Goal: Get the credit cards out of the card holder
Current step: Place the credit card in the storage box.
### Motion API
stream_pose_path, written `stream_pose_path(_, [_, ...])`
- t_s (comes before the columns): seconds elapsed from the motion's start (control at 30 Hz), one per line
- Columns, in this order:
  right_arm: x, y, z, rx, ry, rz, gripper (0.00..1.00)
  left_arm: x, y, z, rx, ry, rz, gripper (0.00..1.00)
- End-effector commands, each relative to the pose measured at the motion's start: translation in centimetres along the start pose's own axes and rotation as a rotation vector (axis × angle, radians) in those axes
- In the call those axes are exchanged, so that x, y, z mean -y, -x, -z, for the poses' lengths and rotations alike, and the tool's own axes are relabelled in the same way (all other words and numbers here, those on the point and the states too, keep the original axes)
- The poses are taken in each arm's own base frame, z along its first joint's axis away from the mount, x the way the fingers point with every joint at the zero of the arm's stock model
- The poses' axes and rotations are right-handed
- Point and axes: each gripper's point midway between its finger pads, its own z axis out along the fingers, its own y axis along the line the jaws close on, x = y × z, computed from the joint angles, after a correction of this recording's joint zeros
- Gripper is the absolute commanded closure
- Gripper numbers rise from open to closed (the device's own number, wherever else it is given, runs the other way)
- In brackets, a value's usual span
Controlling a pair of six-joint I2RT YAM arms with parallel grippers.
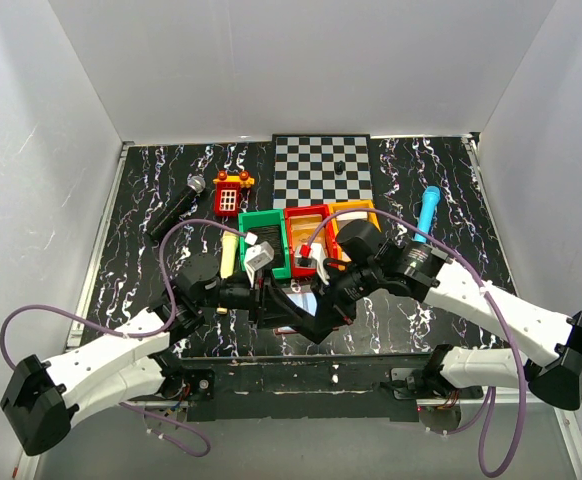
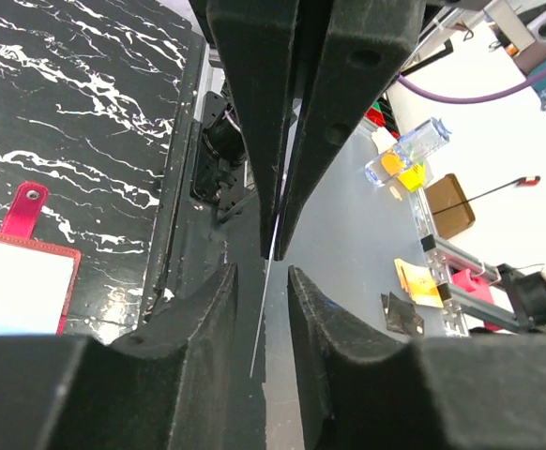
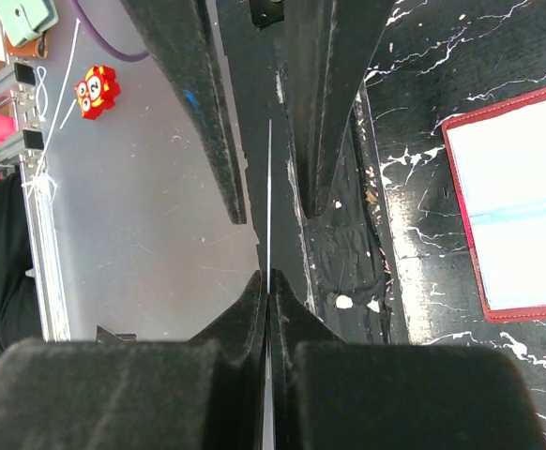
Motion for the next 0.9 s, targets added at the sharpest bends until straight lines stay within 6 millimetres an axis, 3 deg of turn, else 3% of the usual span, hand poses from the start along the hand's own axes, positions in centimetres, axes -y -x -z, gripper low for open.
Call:
stream_pose_path(0.0, [-1.3,1.8,0.5,0.051,0.042,0.064,0.99,0.5,-0.5,-0.1,-0.016,-0.050,-0.008,0.79])
stream_pose_path(0.1, [-1.3,1.7,0.4,0.057,0.047,0.065,0.91,0.3,-0.9,-0.2,-0.029,-0.055,0.003,0.98])
stream_pose_path(0.13, [-1.4,1.8,0.5,0.065,0.046,0.067,0.83,0.1,-1.0,-0.2,-0.030,-0.050,0.007,1.00])
stream_pose_path(0.17, [-1.3,1.8,0.5,0.069,0.041,0.065,0.54,0.0,-0.9,-0.2,-0.027,-0.042,0.007,1.00])
stream_pose_path(0.23, [-1.1,2.0,1.0,0.100,0.004,0.072,0.36,-0.3,-0.7,-0.1,-0.012,-0.011,0.000,1.00])
stream_pose_path(0.3, [-0.3,2.8,1.9,0.179,-0.053,0.075,0.25,-0.8,0.0,0.3,0.032,0.045,-0.010,1.00])
stream_pose_path(0.43, [1.6,4.8,4.6,0.470,-0.128,-0.020,0.15,-1.5,2.8,1.5,0.202,0.160,0.015,1.00])
stream_pose_path(0.5, [1.9,4.7,5.0,0.586,-0.104,-0.066,0.14,-0.9,4.3,2.1,0.293,0.150,0.013,1.00])
stream_pose_path(0.87, [1.4,6.8,7.1,0.958,-0.006,-0.147,0.13,-0.8,5.9,2.5,0.448,0.115,0.156,1.00])
